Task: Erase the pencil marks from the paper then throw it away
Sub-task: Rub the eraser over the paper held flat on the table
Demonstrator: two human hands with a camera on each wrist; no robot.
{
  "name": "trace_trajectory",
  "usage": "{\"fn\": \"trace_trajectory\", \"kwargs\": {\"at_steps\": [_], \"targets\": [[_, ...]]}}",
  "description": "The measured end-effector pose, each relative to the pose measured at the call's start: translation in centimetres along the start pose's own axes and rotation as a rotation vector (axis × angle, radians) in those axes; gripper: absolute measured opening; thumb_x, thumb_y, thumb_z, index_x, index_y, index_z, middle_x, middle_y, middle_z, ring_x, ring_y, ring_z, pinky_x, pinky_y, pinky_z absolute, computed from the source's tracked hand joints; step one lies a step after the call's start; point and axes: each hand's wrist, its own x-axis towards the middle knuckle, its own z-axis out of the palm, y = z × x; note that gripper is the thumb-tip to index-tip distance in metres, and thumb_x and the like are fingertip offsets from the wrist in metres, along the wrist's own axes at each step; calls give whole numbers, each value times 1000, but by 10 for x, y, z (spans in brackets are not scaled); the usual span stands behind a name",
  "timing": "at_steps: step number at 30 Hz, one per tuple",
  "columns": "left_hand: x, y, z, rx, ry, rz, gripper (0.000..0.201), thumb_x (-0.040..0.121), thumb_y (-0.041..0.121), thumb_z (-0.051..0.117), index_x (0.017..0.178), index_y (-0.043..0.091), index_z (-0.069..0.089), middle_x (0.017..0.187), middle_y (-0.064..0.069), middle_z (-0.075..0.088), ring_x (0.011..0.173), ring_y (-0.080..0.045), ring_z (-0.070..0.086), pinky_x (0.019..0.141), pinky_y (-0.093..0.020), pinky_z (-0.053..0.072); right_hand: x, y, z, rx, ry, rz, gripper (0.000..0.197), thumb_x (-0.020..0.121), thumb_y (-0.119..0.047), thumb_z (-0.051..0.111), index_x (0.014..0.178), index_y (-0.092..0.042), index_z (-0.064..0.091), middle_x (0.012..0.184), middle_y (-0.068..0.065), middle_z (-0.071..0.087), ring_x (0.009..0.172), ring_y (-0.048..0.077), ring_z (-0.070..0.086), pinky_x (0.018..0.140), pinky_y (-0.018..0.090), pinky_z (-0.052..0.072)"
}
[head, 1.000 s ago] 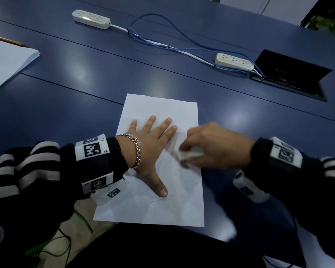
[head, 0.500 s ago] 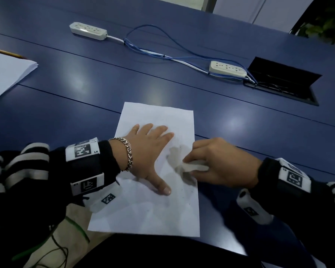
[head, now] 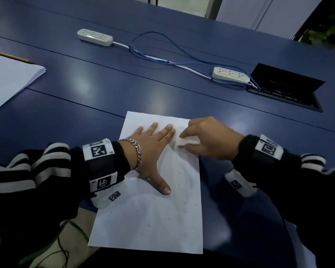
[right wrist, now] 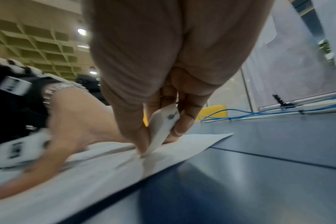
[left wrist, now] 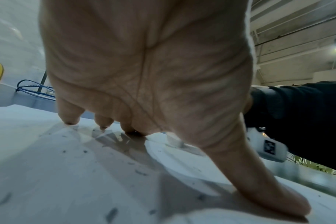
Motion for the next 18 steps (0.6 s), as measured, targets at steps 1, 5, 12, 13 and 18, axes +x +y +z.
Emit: {"fn": "trace_trajectory", "kwargs": {"at_steps": [1, 5, 12, 13, 18], "targets": [[0, 0, 0, 0, 5, -6, 173, 39, 103, 65, 158, 23, -32, 168, 9, -33, 157, -30, -25, 128, -58, -3, -4, -5, 0, 13, -34, -29, 27, 86, -44, 69, 104, -23, 76, 88, -5, 65, 81, 14, 61, 77, 32, 51], [1, 0, 2, 13, 5, -11, 174, 37, 104, 63, 158, 22, -31, 168, 9, -34, 156, -30, -26, 128, -59, -2, -12, -17, -2, 66, -215, -153, 32, 86, -55, 67, 103, -29, 76, 90, -13, 65, 83, 6, 59, 77, 17, 46], [2, 1, 0, 28, -7, -15, 175, 37, 105, 62, 157, 22, -34, 167, 8, -36, 156, -31, -26, 127, -59, -2, 10, 3, -6, -6, -50, -39, 30, 85, -46, 68, 106, -26, 76, 90, -8, 66, 82, 13, 61, 78, 32, 52], [2, 1, 0, 32, -10, -16, 174, 38, 105, 62, 157, 22, -34, 167, 8, -36, 156, -31, -27, 127, -59, -2, 4, -2, -6, -4, -99, -73, 30, 86, -47, 67, 106, -27, 76, 90, -10, 64, 82, 11, 59, 78, 27, 50], [1, 3, -2, 37, -31, -21, 175, 38, 104, 63, 157, 21, -35, 167, 8, -36, 156, -32, -27, 127, -61, -1, 2, -1, -7, 6, -162, -101, 35, 86, -55, 63, 105, -29, 76, 89, -10, 64, 81, 11, 59, 77, 28, 50]]}}
